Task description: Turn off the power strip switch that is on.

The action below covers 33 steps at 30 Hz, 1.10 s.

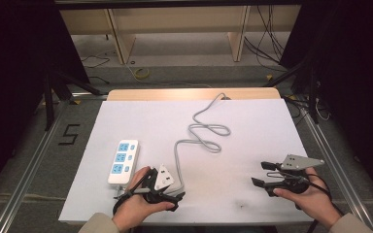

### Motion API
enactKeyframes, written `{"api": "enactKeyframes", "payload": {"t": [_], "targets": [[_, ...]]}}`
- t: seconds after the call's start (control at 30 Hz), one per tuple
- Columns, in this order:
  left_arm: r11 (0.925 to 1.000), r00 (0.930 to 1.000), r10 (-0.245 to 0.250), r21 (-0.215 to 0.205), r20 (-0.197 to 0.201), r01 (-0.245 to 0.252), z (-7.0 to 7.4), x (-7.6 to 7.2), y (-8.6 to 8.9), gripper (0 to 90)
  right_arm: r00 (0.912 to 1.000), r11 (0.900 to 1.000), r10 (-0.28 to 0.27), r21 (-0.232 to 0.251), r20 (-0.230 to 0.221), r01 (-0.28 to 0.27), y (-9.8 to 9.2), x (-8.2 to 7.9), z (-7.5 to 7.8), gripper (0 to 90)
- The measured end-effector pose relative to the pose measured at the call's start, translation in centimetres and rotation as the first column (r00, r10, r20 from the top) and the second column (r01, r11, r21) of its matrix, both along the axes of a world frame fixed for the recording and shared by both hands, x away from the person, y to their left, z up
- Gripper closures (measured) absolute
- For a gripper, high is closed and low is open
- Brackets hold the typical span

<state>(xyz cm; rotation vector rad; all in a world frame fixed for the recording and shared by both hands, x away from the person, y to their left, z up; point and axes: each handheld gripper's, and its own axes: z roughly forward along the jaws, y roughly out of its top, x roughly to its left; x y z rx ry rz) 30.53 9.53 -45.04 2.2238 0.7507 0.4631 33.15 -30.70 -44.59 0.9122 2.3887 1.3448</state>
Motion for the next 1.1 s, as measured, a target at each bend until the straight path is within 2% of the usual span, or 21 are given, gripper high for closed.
{"api": "enactKeyframes", "payload": {"t": [0.1, 0.2, 0.23, 0.33, 0.43, 0.47, 0.5, 0.53, 0.73, 0.77, 1.1], "targets": [[1.0, 1.0, 0.003, 0.006, 0.006, -0.003, 0.1, -0.1, 0.0, 21.6, 1.0, 1.0, 0.005, -0.006, 0.005, -0.005, 0.0, -0.1, 0.0, 28.9], [1.0, 1.0, 0.002, -0.005, 0.007, -0.001, 0.2, -0.2, 0.1, 31.3, 1.0, 1.0, 0.005, -0.003, 0.003, -0.005, 0.0, -0.1, 0.1, 28.9], [1.0, 1.0, 0.001, -0.004, 0.009, -0.001, 0.2, -0.2, 0.1, 31.3, 1.0, 1.0, 0.005, -0.003, 0.003, -0.005, 0.0, -0.1, 0.1, 28.9], [0.9999, 0.9997, 0.01, 0.012, 0.023, -0.011, 0.4, -0.2, 0.2, 51.9, 1.0, 1.0, 0.006, -0.004, 0.004, -0.006, 0.1, -0.1, 0.1, 28.9], [0.9988, 0.9984, 0.045, 0.018, 0.034, -0.045, 0.6, 0.1, 0.6, 72.3, 1.0, 1.0, 0.007, -0.004, 0.001, -0.007, 0.1, 0.0, 0.0, 28.9], [0.9986, 0.9981, 0.051, 0.016, 0.034, -0.051, 0.7, 0.2, 0.7, 77.9, 1.0, 1.0, 0.007, -0.004, 0.001, -0.007, 0.1, 0.0, 0.0, 28.9], [0.9981, 0.9977, 0.058, 0.016, 0.033, -0.059, 0.7, 0.3, 0.9, 77.9, 1.0, 1.0, 0.007, -0.004, 0.001, -0.007, 0.1, 0.0, 0.0, 28.9], [0.9976, 0.9973, 0.065, 0.02, 0.034, -0.066, 0.8, 0.3, 1.0, 87.3, 1.0, 1.0, 0.007, -0.003, 0.001, -0.007, 0.1, 0.0, 0.0, 28.9], [0.9959, 0.997, 0.073, 0.052, 0.023, -0.074, 1.0, 0.4, 1.4, 89.7, 1.0, 1.0, 0.006, -0.004, 0.001, -0.006, 0.1, 0.0, 0.0, 28.9], [0.9956, 0.9963, 0.082, 0.043, 0.023, -0.083, 1.0, 0.4, 1.4, 89.8, 1.0, 1.0, 0.007, -0.004, 0.001, -0.007, 0.1, 0.0, 0.0, 29.0], [0.9892, 0.99, 0.137, 0.047, 0.031, -0.139, 1.3, 1.1, 2.5, 89.8, 1.0, 1.0, 0.009, -0.006, 0.001, -0.009, 0.2, 0.0, 0.0, 28.9]]}}
